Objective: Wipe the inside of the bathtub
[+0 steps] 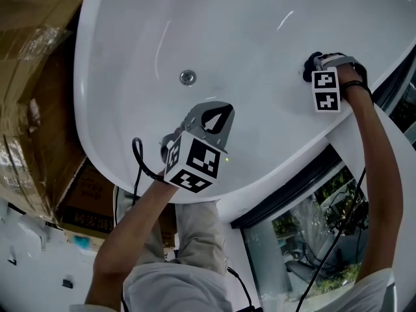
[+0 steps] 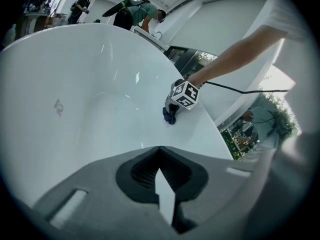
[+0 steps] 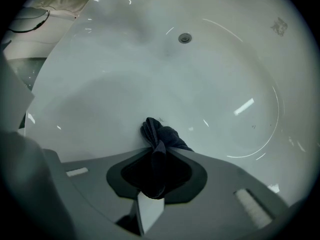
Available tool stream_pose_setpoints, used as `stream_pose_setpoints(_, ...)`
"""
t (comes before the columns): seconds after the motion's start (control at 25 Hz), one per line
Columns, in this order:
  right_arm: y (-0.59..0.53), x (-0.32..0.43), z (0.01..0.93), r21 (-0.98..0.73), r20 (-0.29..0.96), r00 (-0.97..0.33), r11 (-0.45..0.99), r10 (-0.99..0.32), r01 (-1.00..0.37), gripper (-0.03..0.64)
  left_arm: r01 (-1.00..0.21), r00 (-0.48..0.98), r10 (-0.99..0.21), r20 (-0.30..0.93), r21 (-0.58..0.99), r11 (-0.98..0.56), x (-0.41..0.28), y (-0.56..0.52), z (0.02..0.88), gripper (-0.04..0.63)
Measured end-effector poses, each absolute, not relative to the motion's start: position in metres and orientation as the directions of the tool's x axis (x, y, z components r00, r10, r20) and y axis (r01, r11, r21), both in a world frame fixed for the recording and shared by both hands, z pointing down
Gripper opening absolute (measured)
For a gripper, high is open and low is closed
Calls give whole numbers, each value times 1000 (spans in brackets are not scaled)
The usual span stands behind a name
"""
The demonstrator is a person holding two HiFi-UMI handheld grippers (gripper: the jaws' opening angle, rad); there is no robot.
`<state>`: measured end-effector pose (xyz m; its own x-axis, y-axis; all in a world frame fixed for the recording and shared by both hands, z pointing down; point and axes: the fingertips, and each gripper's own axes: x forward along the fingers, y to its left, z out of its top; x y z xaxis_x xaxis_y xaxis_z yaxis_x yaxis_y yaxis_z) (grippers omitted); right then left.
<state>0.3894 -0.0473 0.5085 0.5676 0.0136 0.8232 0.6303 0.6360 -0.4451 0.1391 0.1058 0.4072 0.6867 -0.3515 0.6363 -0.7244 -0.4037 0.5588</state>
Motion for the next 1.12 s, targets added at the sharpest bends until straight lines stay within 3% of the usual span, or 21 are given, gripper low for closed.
stream_pose_setpoints(1.12, 109, 349, 535, -476, 868, 469, 550, 164, 687, 63, -720, 689, -331, 645, 557, -414, 132, 118, 413, -2)
